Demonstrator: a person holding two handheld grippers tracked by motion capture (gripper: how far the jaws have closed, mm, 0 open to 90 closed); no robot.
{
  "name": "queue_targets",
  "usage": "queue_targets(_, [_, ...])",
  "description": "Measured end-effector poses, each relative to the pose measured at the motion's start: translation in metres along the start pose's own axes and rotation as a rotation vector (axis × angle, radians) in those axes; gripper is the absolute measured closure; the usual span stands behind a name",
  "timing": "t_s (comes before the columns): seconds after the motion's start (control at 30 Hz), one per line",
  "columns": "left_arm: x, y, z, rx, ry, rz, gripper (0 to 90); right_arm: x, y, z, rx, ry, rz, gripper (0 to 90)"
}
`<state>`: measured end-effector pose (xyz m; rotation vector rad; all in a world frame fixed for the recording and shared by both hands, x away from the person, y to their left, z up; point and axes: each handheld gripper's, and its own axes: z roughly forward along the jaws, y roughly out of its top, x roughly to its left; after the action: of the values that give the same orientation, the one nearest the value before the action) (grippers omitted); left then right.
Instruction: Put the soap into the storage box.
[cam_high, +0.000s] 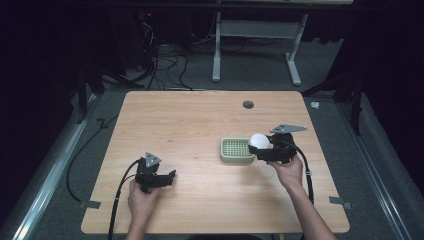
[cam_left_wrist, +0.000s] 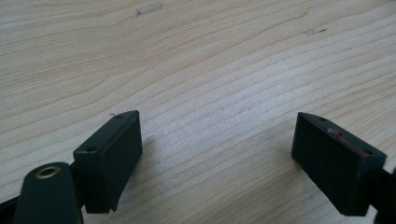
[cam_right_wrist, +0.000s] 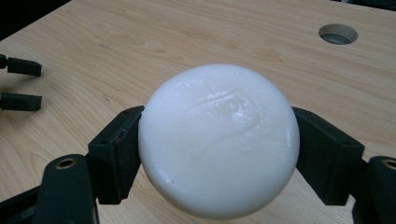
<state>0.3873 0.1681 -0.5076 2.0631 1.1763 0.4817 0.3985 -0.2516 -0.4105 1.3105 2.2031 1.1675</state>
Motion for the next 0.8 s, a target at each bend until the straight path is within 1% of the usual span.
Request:
queue_targets(0.17, [0.000,0.000,0.000,0.000,0.000,0.000,16.8,0.004,0.003,0.005,0.011,0.008,-0.007,24.3])
queue_targets(0.2, [0.000,0.000,0.000,0.000,0.000,0.000,16.8,0.005,0.003,0.008,0.012,0.012,-0.014,24.3])
queue_targets(0.27, [0.000,0.000,0.000,0.000,0.000,0.000,16.8,0.005,0.004,0.009,0.016,0.012,-0.012,24.3])
queue_targets(0.47, [0.000,0.000,0.000,-0.001,0.000,-0.001,16.8,0.007,0.006,0.021,0.028,0.018,-0.027,24.3])
queue_targets(0.53, [0.000,0.000,0.000,-0.001,0.000,-0.001,16.8,0.008,0.006,0.025,0.037,0.019,-0.023,24.3])
queue_targets(0.57, [0.000,0.000,0.000,0.000,0.000,0.000,16.8,0.008,0.006,0.029,0.044,0.021,-0.027,24.3])
queue_targets(0.6, [0.000,0.000,0.000,0.000,0.000,0.000,16.8,0.008,0.006,0.029,0.044,0.021,-0.027,24.3])
queue_targets(0.8, [0.000,0.000,0.000,0.000,0.000,0.000,16.8,0.009,0.004,0.042,0.060,0.014,-0.036,24.3])
